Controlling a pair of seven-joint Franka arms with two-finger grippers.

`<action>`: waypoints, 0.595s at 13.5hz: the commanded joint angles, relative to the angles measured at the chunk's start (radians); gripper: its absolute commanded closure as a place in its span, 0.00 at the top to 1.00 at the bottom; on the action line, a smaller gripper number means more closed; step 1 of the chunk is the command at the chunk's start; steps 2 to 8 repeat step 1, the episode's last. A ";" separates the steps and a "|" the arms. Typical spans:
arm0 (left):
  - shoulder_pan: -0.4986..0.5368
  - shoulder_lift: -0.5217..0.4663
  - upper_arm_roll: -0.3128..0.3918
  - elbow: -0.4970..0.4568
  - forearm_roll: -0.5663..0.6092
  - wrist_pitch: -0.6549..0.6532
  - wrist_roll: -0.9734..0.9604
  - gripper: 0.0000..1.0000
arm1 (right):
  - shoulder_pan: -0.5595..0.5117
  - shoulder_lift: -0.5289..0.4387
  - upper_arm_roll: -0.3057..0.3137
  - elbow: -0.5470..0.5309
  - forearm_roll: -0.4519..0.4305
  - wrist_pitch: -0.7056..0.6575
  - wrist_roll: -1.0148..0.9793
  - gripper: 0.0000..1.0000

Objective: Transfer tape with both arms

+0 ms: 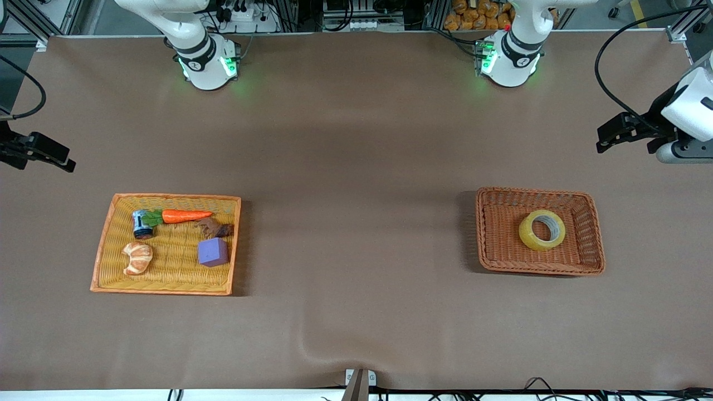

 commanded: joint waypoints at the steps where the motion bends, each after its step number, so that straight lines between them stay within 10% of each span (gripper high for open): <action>1: -0.016 0.000 0.014 0.021 -0.007 -0.027 -0.015 1.00 | -0.002 0.011 0.002 0.010 -0.001 0.000 0.007 1.00; 8: -0.016 0.000 0.014 0.021 -0.007 -0.027 -0.015 1.00 | -0.002 0.011 0.002 0.010 -0.001 0.000 0.007 1.00</action>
